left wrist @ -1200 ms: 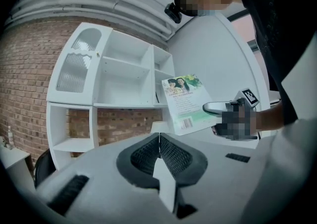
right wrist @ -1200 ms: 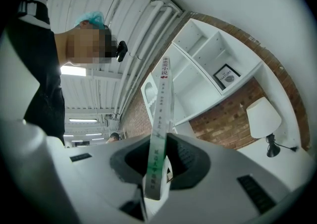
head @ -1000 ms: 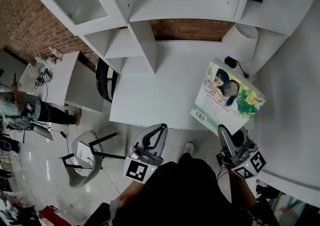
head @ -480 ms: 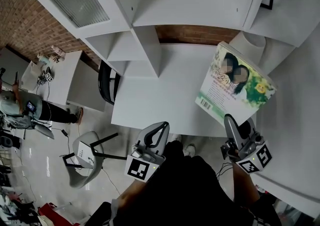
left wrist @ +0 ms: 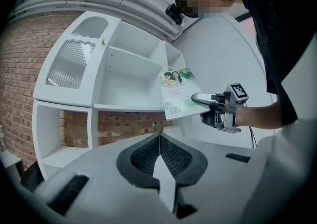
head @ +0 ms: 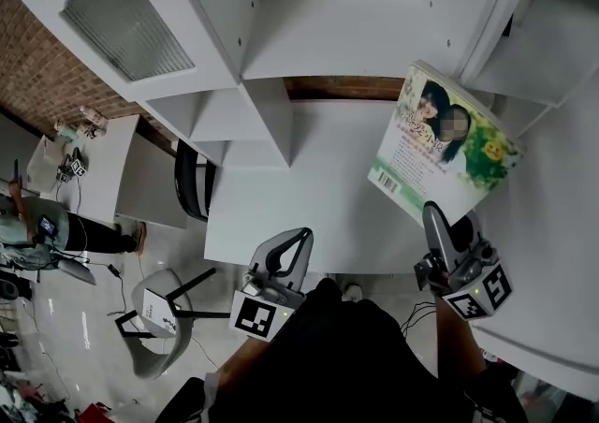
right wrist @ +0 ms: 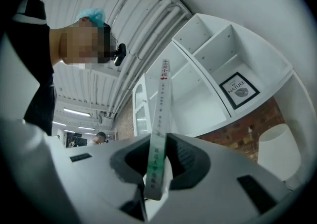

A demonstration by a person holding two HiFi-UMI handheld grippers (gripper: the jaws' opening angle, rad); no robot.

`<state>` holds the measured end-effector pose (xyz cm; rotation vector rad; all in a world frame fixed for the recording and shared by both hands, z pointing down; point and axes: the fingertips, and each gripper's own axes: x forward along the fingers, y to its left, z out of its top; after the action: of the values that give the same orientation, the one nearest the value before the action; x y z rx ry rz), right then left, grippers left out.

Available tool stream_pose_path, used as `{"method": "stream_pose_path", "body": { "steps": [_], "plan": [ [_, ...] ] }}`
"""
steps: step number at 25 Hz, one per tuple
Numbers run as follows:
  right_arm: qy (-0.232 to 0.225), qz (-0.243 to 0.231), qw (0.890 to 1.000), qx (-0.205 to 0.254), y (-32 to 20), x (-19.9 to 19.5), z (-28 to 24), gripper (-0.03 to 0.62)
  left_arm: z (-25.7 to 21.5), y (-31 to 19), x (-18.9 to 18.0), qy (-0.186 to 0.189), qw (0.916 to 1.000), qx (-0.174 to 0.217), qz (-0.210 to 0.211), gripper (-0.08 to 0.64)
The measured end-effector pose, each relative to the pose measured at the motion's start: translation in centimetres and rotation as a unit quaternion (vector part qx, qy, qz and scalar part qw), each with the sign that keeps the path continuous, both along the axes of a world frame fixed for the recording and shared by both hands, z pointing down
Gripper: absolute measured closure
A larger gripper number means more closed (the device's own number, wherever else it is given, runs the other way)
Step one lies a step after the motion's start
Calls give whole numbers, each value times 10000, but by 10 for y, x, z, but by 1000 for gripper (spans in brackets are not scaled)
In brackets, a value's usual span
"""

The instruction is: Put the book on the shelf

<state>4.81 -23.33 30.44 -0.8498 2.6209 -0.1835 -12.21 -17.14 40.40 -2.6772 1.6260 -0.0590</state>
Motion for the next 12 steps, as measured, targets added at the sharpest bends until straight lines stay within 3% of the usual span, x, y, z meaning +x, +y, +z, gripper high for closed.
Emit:
{"method": "stream_pose_path", "body": {
  "steps": [12],
  "plan": [
    [422, 490, 9962, 580, -53, -9, -36, 518, -26, -55, -19, -129, 9992, 286, 261, 541]
  ]
}}
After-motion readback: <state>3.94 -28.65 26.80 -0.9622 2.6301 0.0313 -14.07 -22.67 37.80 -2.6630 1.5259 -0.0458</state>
